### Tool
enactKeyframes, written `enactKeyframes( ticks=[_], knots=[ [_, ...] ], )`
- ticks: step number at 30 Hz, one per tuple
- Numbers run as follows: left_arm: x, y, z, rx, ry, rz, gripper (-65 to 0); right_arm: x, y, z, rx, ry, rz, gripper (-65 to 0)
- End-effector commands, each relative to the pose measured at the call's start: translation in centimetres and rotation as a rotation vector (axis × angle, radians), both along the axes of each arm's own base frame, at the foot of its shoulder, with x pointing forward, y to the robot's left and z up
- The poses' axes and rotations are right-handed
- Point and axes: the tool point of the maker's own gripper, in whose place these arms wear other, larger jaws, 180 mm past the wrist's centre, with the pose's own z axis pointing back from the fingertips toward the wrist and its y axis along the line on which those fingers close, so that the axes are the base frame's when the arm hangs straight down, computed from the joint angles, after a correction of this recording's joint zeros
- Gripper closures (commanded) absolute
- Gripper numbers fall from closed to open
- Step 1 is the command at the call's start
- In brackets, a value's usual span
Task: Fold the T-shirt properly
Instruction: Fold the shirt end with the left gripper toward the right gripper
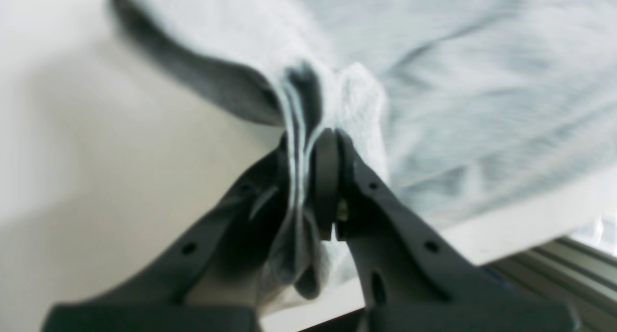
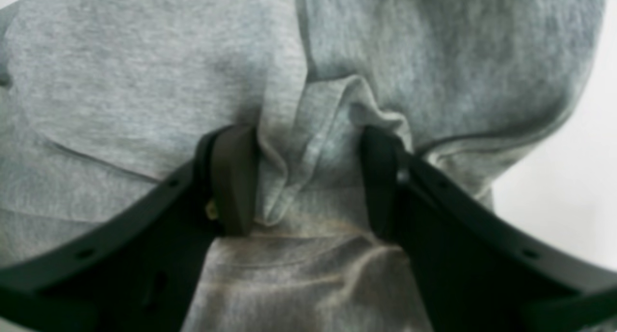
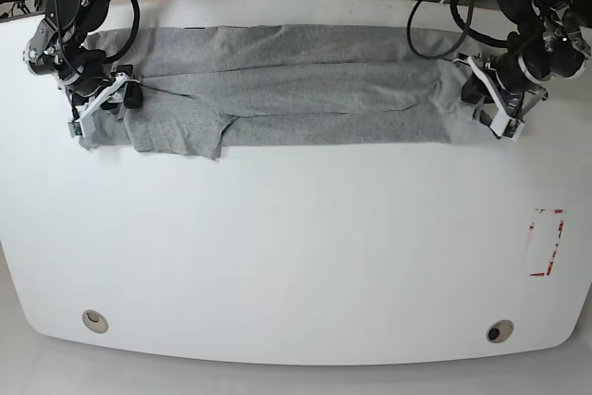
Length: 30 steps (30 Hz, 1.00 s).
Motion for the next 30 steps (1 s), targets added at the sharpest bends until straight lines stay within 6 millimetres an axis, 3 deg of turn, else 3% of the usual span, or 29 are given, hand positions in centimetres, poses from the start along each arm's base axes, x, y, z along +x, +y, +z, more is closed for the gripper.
enactKeyframes(
  ticks=[1,8,16,22,30],
  knots=[
    [1.2,-2.4,1.7,0.004,-0.057,-0.091,-0.8,-1.1,-0.8,-0.6,-0.044,0.078,0.003,-33.6],
    [1.4,-10.8,1.5,-0.094,-0.059,-0.300,-1.0,-1.1,-0.4,-0.7,-0.035,0.076,0.003,-33.6],
    [2.4,-18.0,3.3,-0.167,-0.120,-0.490,-1.1,-1.0,-0.3,-0.8,-0.030,0.075,0.002,-33.6],
    [3.4,-20.6,4.1,-0.221,-0.138,-0.520,-1.1,-1.0,-0.3,-0.8,-0.029,0.075,0.001,-33.6],
    [2.9,-21.8,3.1,-0.133,-0.113,-0.584,-1.7,-1.0,-0.5,-0.6,-0.033,0.070,-0.004,-33.6]
  ],
)
